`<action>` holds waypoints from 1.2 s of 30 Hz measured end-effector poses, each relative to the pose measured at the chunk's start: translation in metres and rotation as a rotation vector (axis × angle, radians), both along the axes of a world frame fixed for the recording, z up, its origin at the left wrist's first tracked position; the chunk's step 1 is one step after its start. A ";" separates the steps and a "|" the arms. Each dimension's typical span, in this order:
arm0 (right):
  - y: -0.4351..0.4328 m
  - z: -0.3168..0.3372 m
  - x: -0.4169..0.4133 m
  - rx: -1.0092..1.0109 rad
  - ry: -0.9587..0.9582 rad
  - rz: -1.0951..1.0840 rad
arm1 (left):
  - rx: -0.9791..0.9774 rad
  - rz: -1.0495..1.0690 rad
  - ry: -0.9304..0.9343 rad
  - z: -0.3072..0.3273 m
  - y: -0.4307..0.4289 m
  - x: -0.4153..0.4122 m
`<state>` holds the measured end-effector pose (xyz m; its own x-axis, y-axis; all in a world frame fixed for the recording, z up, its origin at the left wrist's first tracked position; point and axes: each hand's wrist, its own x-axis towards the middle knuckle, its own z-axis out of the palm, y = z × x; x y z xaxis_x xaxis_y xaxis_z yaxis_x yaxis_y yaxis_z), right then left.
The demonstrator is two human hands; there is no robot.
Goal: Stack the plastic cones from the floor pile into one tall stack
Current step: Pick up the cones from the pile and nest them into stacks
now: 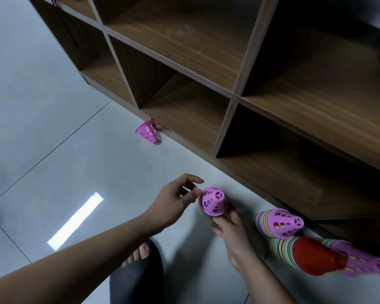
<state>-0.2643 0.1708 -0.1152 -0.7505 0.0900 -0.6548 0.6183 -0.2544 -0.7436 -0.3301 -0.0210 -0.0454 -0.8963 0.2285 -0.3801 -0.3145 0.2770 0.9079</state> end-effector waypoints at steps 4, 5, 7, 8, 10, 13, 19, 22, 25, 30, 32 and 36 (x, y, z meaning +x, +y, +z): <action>0.002 -0.005 0.002 0.021 -0.001 -0.024 | -0.243 0.008 0.084 -0.030 -0.031 -0.032; 0.002 -0.006 0.002 0.030 -0.006 -0.031 | -0.314 0.017 0.124 -0.039 -0.041 -0.045; 0.002 -0.009 0.002 0.037 -0.009 -0.037 | -0.462 0.036 0.186 -0.051 -0.065 -0.076; 0.002 -0.009 0.002 0.034 -0.007 -0.039 | -0.526 0.066 0.211 -0.054 -0.077 -0.092; 0.002 -0.010 0.002 0.027 -0.007 -0.037 | -0.624 0.147 0.245 -0.052 -0.099 -0.123; 0.002 -0.012 0.002 0.039 -0.004 -0.039 | -0.759 0.156 0.250 -0.044 -0.121 -0.157; 0.002 -0.011 0.002 0.050 0.005 -0.034 | -0.798 -0.001 0.098 -0.059 -0.141 -0.175; 0.001 -0.010 0.002 0.047 0.005 -0.032 | -0.767 0.021 0.092 -0.067 -0.138 -0.166; 0.000 -0.008 0.002 0.032 0.003 -0.044 | -0.759 0.024 0.147 -0.067 -0.123 -0.147; -0.001 -0.009 0.002 0.023 0.001 -0.060 | -0.498 0.267 0.168 -0.044 -0.091 -0.101; -0.001 -0.009 0.003 0.023 0.000 -0.055 | -0.254 0.374 0.064 -0.024 -0.072 -0.081; 0.000 -0.008 0.003 0.008 -0.004 -0.039 | 0.120 0.405 -0.048 0.022 -0.041 -0.048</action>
<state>-0.2615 0.1707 -0.1231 -0.7437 0.1251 -0.6567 0.6107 -0.2724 -0.7435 -0.3784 -0.0621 -0.0233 -0.9045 -0.0928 -0.4162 -0.4192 0.0155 0.9077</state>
